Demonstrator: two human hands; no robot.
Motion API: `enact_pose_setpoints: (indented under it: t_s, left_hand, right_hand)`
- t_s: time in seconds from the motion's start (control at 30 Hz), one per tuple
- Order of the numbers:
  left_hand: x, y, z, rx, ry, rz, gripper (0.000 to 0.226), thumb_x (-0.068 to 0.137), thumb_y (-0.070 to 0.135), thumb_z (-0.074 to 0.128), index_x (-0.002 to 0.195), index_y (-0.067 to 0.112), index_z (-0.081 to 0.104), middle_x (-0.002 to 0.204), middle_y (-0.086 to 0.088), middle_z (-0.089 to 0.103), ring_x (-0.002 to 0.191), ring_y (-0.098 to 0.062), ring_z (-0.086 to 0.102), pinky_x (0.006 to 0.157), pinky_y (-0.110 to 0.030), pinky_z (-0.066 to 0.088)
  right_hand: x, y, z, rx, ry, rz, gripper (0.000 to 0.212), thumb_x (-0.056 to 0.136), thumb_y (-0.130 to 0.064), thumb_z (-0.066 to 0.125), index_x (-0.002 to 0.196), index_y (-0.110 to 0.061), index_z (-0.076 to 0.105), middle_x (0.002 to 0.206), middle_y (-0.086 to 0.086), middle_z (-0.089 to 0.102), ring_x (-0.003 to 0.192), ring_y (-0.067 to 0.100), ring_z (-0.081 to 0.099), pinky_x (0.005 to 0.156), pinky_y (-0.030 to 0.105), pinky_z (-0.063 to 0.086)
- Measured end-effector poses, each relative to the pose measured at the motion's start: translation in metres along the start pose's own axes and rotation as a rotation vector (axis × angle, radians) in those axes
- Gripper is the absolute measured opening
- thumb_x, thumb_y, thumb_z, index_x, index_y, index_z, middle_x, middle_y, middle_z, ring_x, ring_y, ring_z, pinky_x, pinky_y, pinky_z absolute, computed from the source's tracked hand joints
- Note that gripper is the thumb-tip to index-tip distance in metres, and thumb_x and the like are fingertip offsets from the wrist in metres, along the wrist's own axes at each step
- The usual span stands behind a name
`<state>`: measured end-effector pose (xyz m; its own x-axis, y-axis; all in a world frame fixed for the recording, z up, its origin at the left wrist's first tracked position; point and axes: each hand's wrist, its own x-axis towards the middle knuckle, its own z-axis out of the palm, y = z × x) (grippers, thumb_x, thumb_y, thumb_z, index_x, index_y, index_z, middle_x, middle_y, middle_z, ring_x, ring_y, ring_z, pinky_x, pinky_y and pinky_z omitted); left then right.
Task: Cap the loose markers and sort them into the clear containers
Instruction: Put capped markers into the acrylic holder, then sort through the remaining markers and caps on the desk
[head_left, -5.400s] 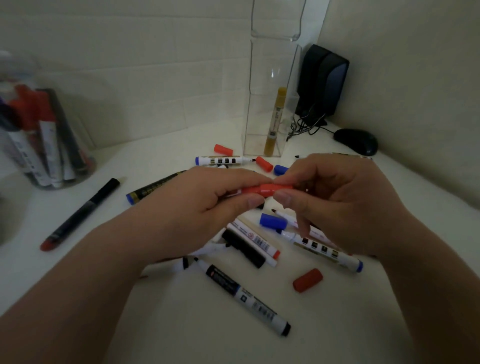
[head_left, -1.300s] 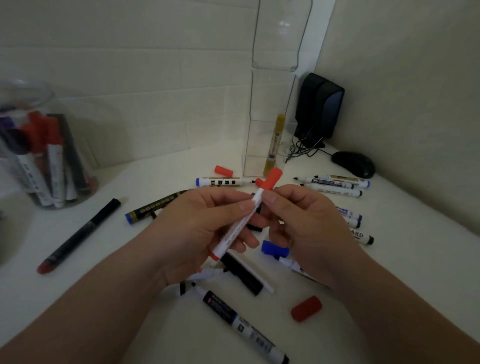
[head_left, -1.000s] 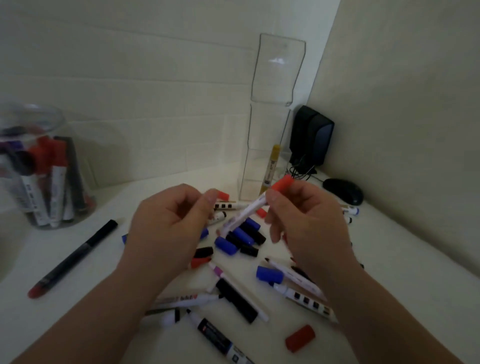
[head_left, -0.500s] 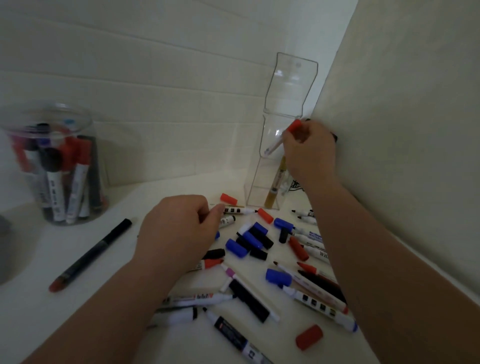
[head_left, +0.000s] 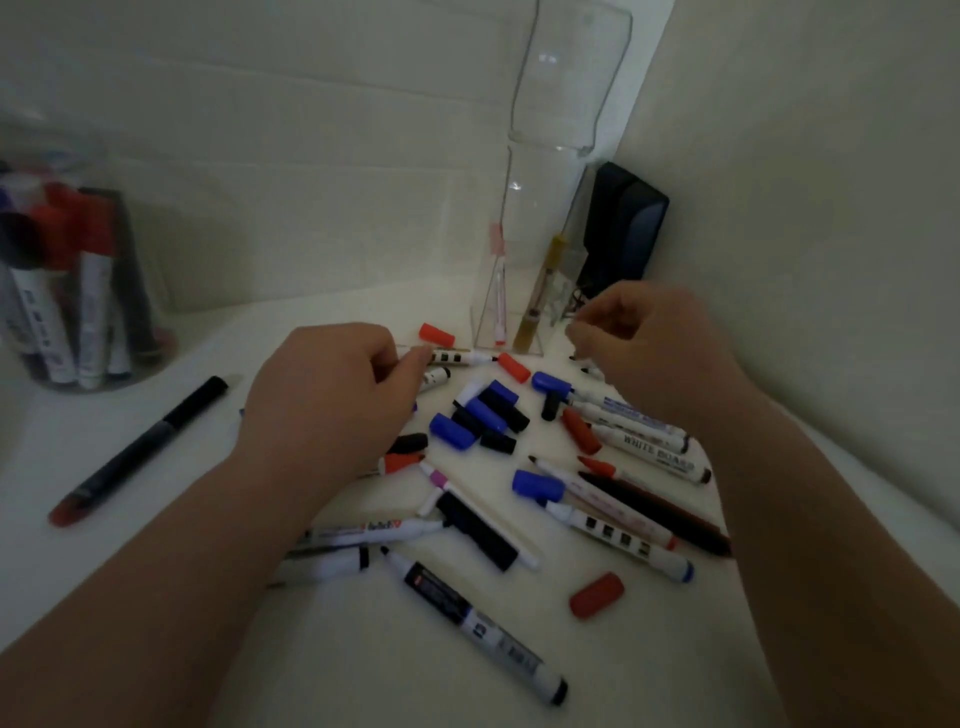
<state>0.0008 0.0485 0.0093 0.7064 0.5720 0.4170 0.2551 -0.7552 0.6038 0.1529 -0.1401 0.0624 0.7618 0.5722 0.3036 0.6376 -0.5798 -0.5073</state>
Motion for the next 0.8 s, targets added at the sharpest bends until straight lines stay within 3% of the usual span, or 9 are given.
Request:
enact_pose_setpoints:
  t_s: [0.1, 0.2, 0.3, 0.5, 0.67, 0.77, 0.8]
  left_hand:
    - [-0.004, 0.005, 0.003, -0.013, 0.001, 0.017, 0.049, 0.093, 0.047, 0.061, 0.055, 0.017, 0.051, 0.051, -0.001, 0.048, 0.052, -0.015, 0.047, 0.055, -0.030, 0.042]
    - [-0.007, 0.010, 0.005, -0.021, -0.010, 0.035, 0.050, 0.092, 0.045, 0.062, 0.055, 0.013, 0.052, 0.050, -0.003, 0.048, 0.051, -0.017, 0.047, 0.052, -0.028, 0.037]
    - [-0.010, 0.015, 0.005, -0.018, -0.043, 0.027, 0.051, 0.091, 0.048, 0.061, 0.057, 0.011, 0.055, 0.051, -0.008, 0.050, 0.051, -0.022, 0.050, 0.055, -0.031, 0.042]
    - [-0.013, 0.019, 0.005, -0.046, -0.033, 0.009, 0.051, 0.091, 0.047, 0.065, 0.056, 0.010, 0.055, 0.048, -0.005, 0.050, 0.052, -0.019, 0.050, 0.051, -0.026, 0.039]
    - [-0.012, 0.017, 0.002, -0.067, -0.044, 0.025, 0.047, 0.090, 0.045, 0.067, 0.056, 0.014, 0.057, 0.047, -0.004, 0.051, 0.054, -0.016, 0.051, 0.050, -0.023, 0.036]
    - [-0.010, 0.015, -0.003, -0.018, -0.200, 0.092, 0.026, 0.086, 0.047, 0.066, 0.069, 0.027, 0.066, 0.059, 0.010, 0.059, 0.060, -0.004, 0.054, 0.052, -0.022, 0.037]
    - [-0.010, 0.014, -0.004, 0.006, -0.275, 0.135, 0.013, 0.086, 0.044, 0.067, 0.078, 0.034, 0.067, 0.066, 0.017, 0.060, 0.067, 0.003, 0.055, 0.055, -0.016, 0.037]
  right_hand:
    - [-0.022, 0.012, -0.010, -0.138, -0.337, 0.046, 0.002, 0.091, -0.031, 0.070, 0.091, -0.032, 0.068, 0.081, -0.013, 0.068, 0.072, 0.001, 0.064, 0.069, 0.019, 0.048]
    - [-0.035, 0.018, -0.015, -0.186, -0.536, 0.058, 0.005, 0.088, -0.034, 0.072, 0.086, -0.034, 0.068, 0.080, -0.014, 0.068, 0.072, -0.002, 0.063, 0.067, 0.016, 0.046]
    - [-0.044, 0.018, -0.016, -0.227, -0.685, 0.071, 0.010, 0.086, -0.041, 0.072, 0.085, -0.033, 0.067, 0.078, -0.014, 0.066, 0.072, -0.001, 0.061, 0.065, 0.015, 0.044]
    - [-0.049, 0.014, -0.002, -0.401, -0.879, 0.063, 0.022, 0.089, -0.045, 0.068, 0.102, -0.027, 0.070, 0.089, -0.011, 0.065, 0.083, 0.005, 0.060, 0.068, 0.016, 0.044]
    - [-0.053, 0.011, 0.008, -0.446, -0.881, 0.037, 0.022, 0.091, -0.043, 0.066, 0.100, -0.023, 0.069, 0.086, -0.006, 0.063, 0.081, 0.008, 0.059, 0.073, 0.018, 0.049]
    - [-0.054, 0.011, 0.007, -0.421, -0.867, 0.014, 0.019, 0.090, -0.043, 0.066, 0.097, -0.026, 0.070, 0.087, -0.008, 0.065, 0.082, 0.008, 0.061, 0.079, 0.022, 0.054]
    - [-0.054, 0.011, 0.005, -0.398, -0.855, 0.007, 0.017, 0.090, -0.044, 0.067, 0.096, -0.028, 0.070, 0.087, -0.009, 0.066, 0.083, 0.007, 0.061, 0.080, 0.023, 0.054]
